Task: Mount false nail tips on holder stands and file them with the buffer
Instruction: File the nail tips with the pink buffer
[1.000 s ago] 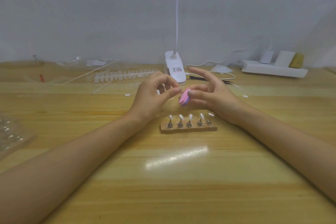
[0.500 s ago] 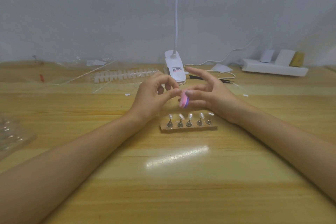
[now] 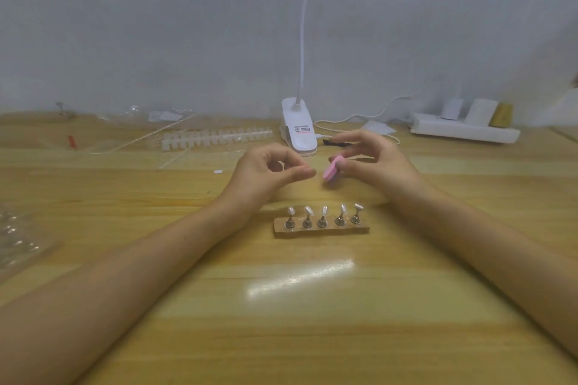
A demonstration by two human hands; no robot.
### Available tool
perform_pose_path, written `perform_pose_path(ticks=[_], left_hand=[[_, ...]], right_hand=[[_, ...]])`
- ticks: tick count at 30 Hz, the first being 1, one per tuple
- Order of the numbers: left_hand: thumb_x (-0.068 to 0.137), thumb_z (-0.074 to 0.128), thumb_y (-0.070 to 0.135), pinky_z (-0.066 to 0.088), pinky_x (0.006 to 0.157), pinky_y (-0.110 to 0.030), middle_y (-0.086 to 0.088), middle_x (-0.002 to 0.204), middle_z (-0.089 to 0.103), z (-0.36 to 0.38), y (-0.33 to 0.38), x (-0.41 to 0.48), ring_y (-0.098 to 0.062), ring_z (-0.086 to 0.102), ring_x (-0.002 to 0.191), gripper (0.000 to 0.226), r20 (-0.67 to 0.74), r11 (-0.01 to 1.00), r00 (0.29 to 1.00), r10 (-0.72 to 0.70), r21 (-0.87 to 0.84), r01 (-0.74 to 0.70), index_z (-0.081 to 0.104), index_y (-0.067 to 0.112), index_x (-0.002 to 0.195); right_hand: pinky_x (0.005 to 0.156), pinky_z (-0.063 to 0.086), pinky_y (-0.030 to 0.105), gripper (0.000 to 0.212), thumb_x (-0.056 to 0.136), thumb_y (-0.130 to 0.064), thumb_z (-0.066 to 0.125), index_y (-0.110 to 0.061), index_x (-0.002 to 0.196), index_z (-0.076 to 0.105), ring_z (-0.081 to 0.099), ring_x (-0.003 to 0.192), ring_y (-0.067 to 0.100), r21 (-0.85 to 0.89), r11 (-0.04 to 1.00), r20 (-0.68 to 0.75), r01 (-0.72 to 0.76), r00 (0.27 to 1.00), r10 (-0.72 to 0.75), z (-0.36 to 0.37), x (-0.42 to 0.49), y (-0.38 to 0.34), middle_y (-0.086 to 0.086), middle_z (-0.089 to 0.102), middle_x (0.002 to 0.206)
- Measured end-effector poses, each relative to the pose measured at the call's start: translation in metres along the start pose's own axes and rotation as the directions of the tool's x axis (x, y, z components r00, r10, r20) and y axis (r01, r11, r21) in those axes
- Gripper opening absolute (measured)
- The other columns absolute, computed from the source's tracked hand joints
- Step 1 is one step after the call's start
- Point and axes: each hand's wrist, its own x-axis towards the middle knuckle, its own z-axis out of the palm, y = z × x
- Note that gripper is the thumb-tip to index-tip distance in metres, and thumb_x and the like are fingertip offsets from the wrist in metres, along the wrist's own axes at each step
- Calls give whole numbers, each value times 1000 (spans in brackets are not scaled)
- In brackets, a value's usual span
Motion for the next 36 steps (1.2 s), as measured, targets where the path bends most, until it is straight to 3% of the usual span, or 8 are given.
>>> perform_pose_path(ticks=[2, 4, 9, 16, 23, 28, 33, 36], left_hand=[[66, 78, 42, 44, 65, -15, 8, 74, 69, -2, 2, 0, -13, 54, 73, 13, 10, 997, 998, -58, -42, 59, 71, 30, 65], [69, 78, 41, 45, 65, -12, 12, 71, 70, -4, 4, 1, -9, 58, 72, 11, 35, 995, 996, -84, -56, 86, 72, 32, 64], [79, 77, 30, 31, 42, -5, 21, 52, 56, -8, 12, 0, 4, 43, 39, 16, 103, 989, 991, -90, -104, 101, 69, 24, 67], [66, 71, 54, 30, 59, -25, 15, 68, 64, -6, 32, -4, 4, 47, 57, 28, 106, 979, 984, -142, -131, 155, 67, 27, 60], [82, 69, 45, 35, 68, -23, 16, 74, 70, 9, 40, -12, 16, 59, 73, 25, 22, 969, 991, -132, -207, 133, 68, 25, 67], [83, 40, 61, 36, 57, -6, 18, 77, 61, 4, 37, -10, 13, 52, 66, 56, 35, 998, 998, 54, -18, -54, 77, 19, 87], [85, 42, 72, 49, 81, -24, 14, 100, 62, -3, 28, -6, -3, 60, 93, 61, 361, 961, 931, -63, 274, -41, 68, 23, 110], [68, 63, 78, 46, 77, -13, 22, 107, 52, -9, 24, -7, 0, 55, 95, 67, 556, 902, 809, -190, 424, -80, 57, 35, 119]], right_hand=[[101, 49, 27, 32, 87, -8, 74, -22, 116, 67, 66, 107, 3, -292, 956, 14, 40, 999, -37, -6, -2, -7, -2, 72, 113], [104, 47, 29, 37, 83, -15, 80, -25, 117, 68, 59, 118, 3, -372, 905, 74, 205, 979, -191, -4, -5, -17, -8, 66, 120], [71, 60, 31, 27, 78, -17, 81, -11, 104, 76, 67, 92, 16, -382, 765, 255, 518, 855, -452, 11, -13, -45, -2, 69, 94], [59, 60, 35, 19, 79, -13, 83, -9, 96, 77, 70, 85, 14, -437, 733, 137, 521, 844, -518, 15, -25, -52, -2, 72, 88], [59, 62, 35, 18, 78, -12, 83, -11, 95, 78, 73, 85, 14, -292, 843, 7, 452, 882, -471, 15, -35, -53, -1, 76, 86], [63, 60, 25, 17, 76, -15, 82, -11, 92, 79, 73, 84, 14, -372, 833, 153, 409, 913, -379, -16, -44, -48, -4, 76, 87], [71, 57, 19, 20, 74, -8, 82, -13, 94, 80, 74, 85, 8, -434, 808, 294, 398, 911, -291, -28, -52, -34, -5, 76, 96], [75, 53, 11, 18, 74, -6, 81, -11, 91, 80, 72, 85, -5, -393, 849, 294, 353, 923, -247, -29, -50, -30, -7, 78, 85]])
